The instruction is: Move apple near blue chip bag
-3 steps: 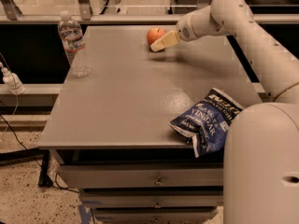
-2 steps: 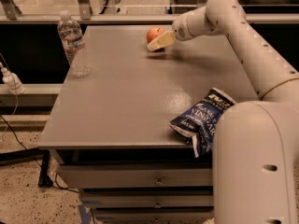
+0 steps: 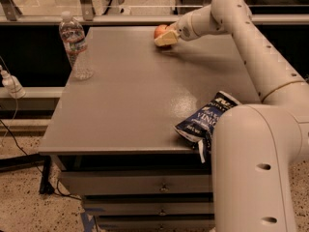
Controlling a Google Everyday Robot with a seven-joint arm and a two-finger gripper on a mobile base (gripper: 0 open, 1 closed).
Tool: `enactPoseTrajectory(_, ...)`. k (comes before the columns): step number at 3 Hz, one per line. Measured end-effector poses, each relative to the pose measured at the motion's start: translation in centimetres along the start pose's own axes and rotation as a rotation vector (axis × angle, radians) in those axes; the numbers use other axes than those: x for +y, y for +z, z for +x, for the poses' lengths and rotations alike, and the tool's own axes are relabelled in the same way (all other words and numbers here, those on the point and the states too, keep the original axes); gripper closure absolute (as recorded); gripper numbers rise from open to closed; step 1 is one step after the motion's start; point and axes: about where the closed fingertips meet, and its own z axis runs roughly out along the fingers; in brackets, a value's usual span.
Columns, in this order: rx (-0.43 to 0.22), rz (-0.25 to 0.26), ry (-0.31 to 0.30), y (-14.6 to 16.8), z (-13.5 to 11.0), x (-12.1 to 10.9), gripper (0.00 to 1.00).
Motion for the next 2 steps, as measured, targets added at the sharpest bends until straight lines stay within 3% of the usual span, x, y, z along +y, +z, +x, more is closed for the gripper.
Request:
enactPoseTrajectory(1,0.003,0.008,0.003,-1.8,-0.4,-0.1,0.64)
enactPoseTrajectory(2,0.007,0.022,-0.005,-6.4,-0.7,0.1,0.87)
